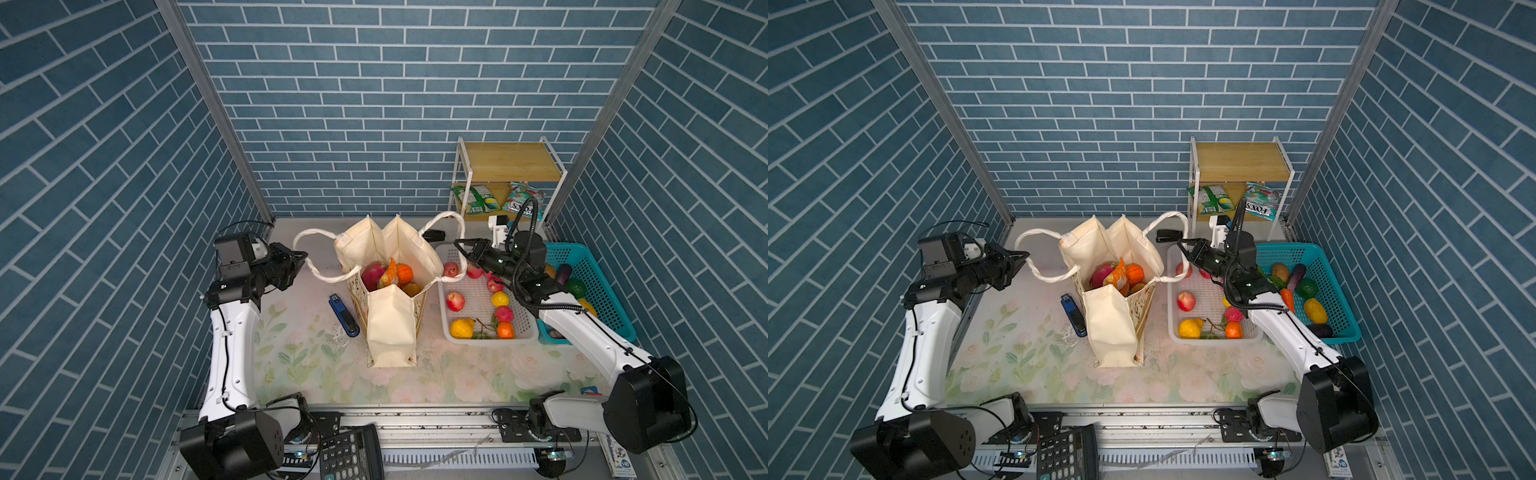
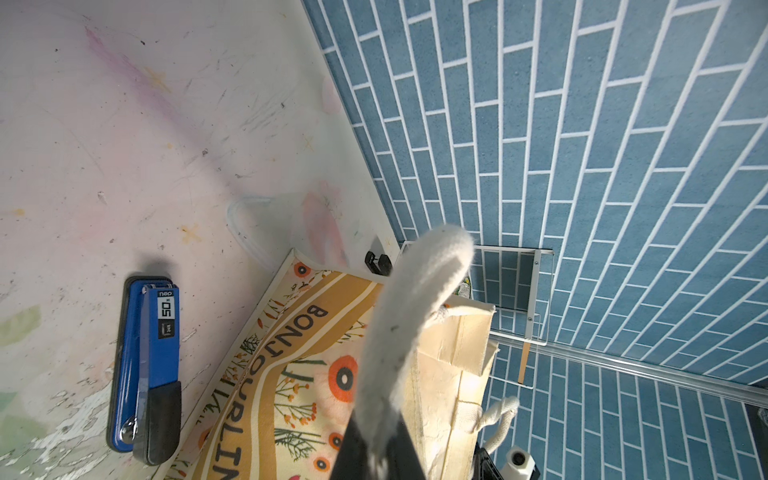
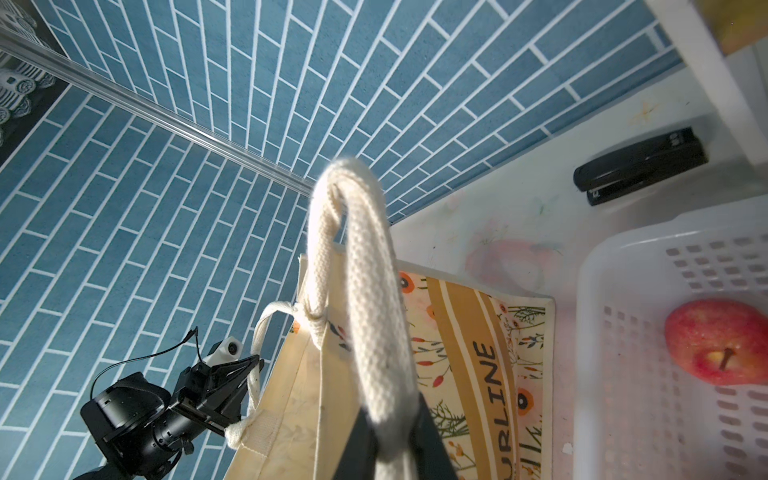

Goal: Place the food into the grocery bag and tie it

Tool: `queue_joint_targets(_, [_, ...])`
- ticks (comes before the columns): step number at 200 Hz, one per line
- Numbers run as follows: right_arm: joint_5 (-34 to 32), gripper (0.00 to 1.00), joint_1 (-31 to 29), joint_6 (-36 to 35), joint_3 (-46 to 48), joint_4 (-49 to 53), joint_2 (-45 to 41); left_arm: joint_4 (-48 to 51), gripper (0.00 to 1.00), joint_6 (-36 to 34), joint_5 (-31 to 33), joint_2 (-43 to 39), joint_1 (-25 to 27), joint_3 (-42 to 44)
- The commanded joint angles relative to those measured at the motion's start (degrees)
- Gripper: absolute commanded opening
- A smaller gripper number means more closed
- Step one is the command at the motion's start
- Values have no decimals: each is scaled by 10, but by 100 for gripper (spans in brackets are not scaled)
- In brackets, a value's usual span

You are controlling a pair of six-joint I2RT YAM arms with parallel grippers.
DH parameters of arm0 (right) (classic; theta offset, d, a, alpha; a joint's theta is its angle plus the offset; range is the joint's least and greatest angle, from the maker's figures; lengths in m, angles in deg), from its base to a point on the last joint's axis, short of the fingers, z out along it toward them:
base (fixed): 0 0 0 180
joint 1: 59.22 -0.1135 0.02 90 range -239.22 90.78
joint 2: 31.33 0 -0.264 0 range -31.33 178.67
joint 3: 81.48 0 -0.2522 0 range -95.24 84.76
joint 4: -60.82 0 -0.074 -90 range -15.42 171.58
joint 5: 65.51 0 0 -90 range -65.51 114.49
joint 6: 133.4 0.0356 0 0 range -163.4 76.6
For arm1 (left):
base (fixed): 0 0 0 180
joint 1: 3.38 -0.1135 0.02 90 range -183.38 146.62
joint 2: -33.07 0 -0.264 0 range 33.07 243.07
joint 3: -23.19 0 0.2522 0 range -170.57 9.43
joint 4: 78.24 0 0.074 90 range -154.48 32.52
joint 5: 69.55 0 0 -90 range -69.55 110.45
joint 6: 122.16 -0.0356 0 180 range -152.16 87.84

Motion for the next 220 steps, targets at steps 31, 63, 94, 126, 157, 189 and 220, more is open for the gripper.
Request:
queue_joint_targets(31, [-47, 8, 37, -109, -29, 101, -103, 99, 0, -71, 37, 5, -2, -76])
queue_joint_targets(63, [-95, 6, 47, -154, -41, 162, -145, 163, 0, -113, 72, 17, -1, -134])
queue_joint_targets(94, [-108, 4, 50, -180, -57, 184, -156, 172, 0, -120, 74, 25, -2, -173])
queue_joint_targets(126, [-74, 1, 50, -194, -79, 175, -144, 154, 0, -130, 26, 44, -1, -227])
queue_joint_targets(157, [-17, 0, 49, -200, -103, 152, -121, 164, 0, -140, -25, 77, 3, -306])
queue_joint_targets(189, [31, 0, 44, -203, -114, 110, -105, 189, 0, -151, -49, 109, 31, -373])
queue_joint_targets(220, [74, 0, 22, -227, -127, 83, -84, 173, 0, -144, -45, 133, 92, -398])
